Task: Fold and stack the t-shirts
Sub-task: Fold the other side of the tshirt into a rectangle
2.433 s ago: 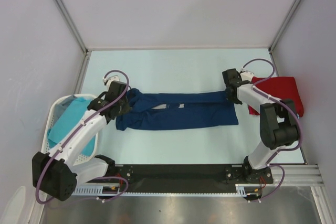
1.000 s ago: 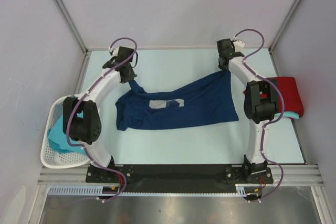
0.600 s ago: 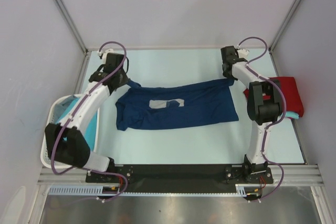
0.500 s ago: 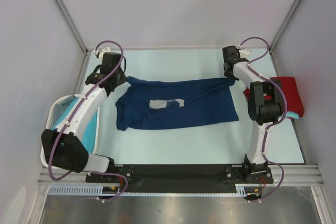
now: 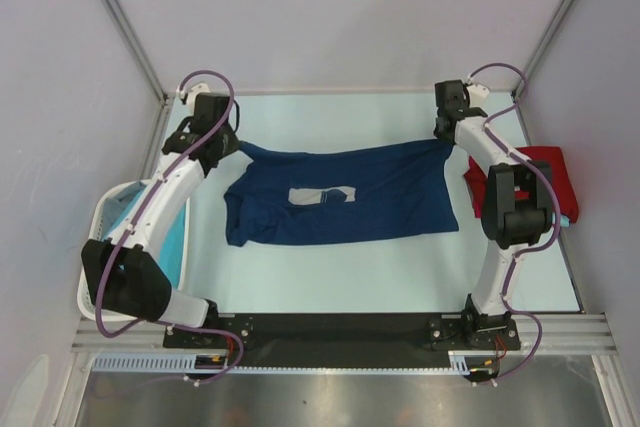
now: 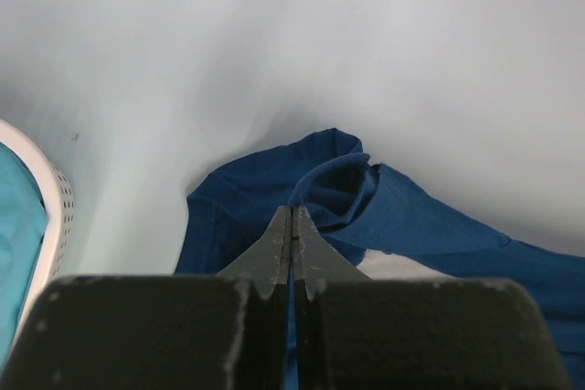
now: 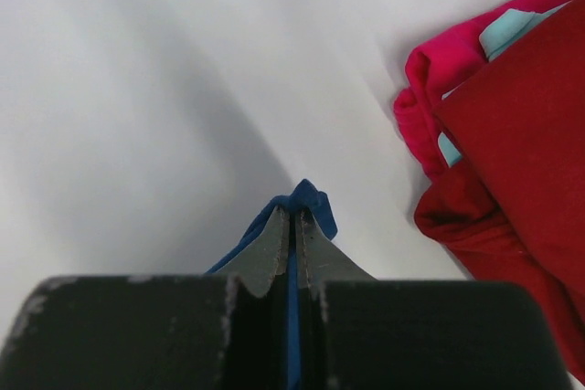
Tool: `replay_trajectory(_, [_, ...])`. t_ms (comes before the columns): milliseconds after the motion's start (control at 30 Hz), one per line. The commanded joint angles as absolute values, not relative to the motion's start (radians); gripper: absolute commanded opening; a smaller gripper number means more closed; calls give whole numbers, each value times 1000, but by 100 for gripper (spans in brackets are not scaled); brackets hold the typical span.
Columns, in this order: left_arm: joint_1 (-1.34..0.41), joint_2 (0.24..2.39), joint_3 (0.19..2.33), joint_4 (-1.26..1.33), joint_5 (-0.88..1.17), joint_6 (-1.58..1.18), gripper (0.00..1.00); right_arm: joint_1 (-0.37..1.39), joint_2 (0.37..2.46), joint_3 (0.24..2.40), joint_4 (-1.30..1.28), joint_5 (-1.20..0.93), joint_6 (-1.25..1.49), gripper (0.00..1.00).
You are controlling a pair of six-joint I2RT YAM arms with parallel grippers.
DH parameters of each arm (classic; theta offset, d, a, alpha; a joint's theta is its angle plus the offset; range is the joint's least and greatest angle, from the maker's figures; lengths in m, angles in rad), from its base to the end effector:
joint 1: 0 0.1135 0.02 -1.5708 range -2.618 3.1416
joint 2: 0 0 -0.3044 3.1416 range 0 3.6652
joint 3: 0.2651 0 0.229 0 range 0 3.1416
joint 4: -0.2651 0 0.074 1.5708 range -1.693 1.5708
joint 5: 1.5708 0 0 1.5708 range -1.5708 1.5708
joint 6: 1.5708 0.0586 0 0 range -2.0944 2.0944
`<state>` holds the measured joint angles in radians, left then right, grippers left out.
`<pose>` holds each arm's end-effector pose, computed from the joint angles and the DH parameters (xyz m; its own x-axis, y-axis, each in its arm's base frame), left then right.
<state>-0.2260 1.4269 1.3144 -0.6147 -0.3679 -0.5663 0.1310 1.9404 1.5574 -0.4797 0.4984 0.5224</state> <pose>0.2959 -0.0464 0.3640 -0.5184 -0.3945 -0.7587 -0.3921 0.8981 -0.1990 0.4389 0.0296 0.2751 -0.5561 0.3688 -0.7448 0.5435 0.8394 0.0098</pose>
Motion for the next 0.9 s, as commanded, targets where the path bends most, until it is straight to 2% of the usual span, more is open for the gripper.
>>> replay_trajectory(0, [-216, 1407, 1379, -615, -410, -548, 0, 123, 1925, 1578, -451, 495, 526, 0])
replay_trajectory(867, [-84, 1471, 1416, -615, -391, -557, 0, 109, 1922, 1552, -428, 468, 525, 0])
